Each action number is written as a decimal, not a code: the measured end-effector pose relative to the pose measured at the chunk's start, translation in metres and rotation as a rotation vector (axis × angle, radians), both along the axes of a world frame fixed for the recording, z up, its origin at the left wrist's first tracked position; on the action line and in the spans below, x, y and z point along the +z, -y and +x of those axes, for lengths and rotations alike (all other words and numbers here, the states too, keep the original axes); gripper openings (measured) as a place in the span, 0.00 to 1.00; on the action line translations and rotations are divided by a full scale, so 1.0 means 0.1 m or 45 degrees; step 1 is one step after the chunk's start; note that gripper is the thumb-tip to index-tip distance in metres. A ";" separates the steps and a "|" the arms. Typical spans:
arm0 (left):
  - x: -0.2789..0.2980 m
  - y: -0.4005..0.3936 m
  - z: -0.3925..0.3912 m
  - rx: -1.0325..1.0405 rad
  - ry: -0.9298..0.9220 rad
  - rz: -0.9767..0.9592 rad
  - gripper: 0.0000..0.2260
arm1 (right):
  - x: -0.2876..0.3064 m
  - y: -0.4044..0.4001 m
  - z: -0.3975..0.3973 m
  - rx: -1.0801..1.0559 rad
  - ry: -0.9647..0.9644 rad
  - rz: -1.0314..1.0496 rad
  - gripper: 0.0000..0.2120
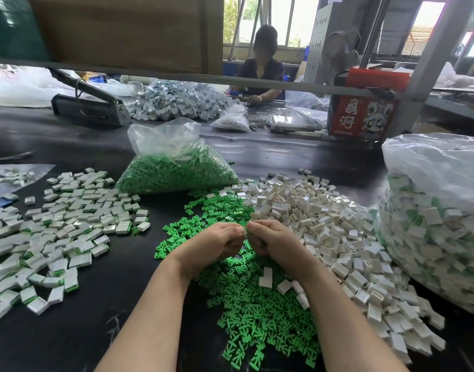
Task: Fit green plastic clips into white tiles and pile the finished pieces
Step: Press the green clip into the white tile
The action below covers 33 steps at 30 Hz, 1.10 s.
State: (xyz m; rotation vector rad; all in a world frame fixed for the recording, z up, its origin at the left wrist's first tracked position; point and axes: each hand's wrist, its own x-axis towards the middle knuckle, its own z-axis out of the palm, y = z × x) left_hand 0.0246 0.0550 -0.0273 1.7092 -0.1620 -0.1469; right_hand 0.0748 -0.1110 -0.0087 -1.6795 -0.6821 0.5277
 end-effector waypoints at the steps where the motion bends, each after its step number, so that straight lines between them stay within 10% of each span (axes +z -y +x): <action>1: -0.01 -0.01 0.01 0.014 -0.004 -0.009 0.16 | -0.01 -0.02 0.00 -0.029 0.049 -0.023 0.20; 9: -0.06 0.02 0.06 0.145 -0.055 0.059 0.19 | -0.09 -0.18 -0.04 -0.192 0.484 -0.322 0.22; 33: -0.09 0.21 0.12 0.195 0.100 0.234 0.14 | -0.16 -0.19 0.00 -0.358 0.591 -0.336 0.25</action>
